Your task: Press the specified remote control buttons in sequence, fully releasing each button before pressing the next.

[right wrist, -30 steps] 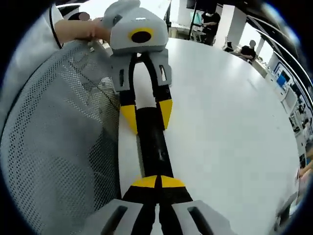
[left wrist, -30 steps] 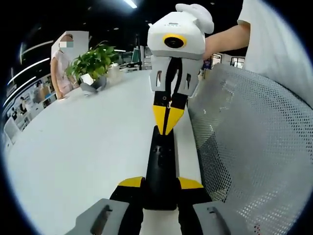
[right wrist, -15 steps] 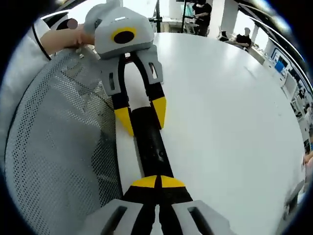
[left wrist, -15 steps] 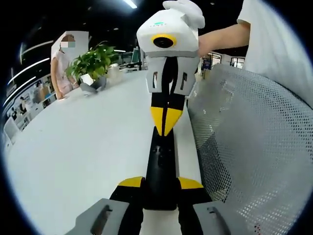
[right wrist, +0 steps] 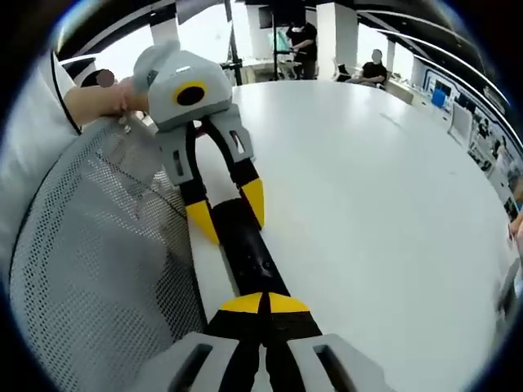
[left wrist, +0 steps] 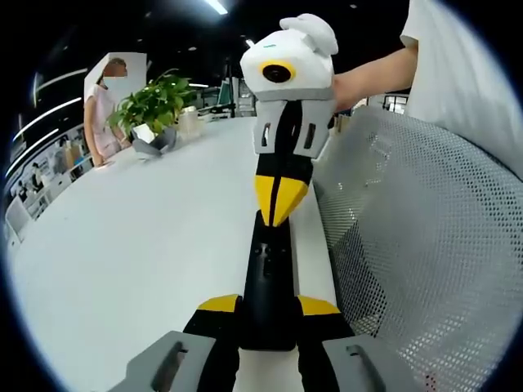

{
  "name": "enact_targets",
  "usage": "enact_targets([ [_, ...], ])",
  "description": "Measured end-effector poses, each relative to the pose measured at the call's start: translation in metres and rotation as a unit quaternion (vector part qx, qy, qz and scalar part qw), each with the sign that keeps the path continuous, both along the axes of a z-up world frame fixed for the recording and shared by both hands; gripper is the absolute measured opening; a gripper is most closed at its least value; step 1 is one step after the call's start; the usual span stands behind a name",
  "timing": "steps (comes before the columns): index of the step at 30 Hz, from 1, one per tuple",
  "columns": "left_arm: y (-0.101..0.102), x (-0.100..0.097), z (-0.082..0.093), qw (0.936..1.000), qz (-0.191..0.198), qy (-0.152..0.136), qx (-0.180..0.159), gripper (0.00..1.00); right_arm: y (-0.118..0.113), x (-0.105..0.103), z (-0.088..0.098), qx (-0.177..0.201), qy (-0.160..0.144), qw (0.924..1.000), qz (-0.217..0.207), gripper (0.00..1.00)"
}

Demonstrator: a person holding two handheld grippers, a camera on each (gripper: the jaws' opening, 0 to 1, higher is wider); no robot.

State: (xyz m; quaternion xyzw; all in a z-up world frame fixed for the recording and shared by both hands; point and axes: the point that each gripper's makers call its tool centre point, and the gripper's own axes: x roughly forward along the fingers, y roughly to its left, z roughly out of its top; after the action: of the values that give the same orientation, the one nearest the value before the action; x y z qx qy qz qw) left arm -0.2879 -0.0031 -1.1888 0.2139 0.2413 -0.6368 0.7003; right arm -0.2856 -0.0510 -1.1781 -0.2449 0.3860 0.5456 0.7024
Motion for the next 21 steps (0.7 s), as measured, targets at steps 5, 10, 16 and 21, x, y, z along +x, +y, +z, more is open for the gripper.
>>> enact_targets([
  [5, -0.0002, -0.0002, -0.0001, 1.0000, 0.001, 0.000, 0.000, 0.25, 0.0017, -0.0002, -0.0029, -0.019, -0.009, 0.9995, 0.022, 0.00],
  [10, -0.0004, -0.0003, 0.0000, 1.0000, 0.000, 0.000, 0.000, 0.25, 0.0026, 0.0016, -0.0047, -0.040, 0.000, 0.9991, 0.014, 0.00],
  [16, -0.0006, -0.0001, 0.0000, 1.0000, -0.001, 0.001, 0.000, 0.25, 0.0020, 0.0043, -0.0053, -0.024, 0.018, 0.9992, -0.028, 0.00],
  [21, -0.0007, -0.0001, 0.0000, 1.0000, -0.001, 0.001, -0.001, 0.25, -0.0002, 0.0030, -0.0033, 0.017, 0.010, 0.9989, -0.043, 0.00],
])
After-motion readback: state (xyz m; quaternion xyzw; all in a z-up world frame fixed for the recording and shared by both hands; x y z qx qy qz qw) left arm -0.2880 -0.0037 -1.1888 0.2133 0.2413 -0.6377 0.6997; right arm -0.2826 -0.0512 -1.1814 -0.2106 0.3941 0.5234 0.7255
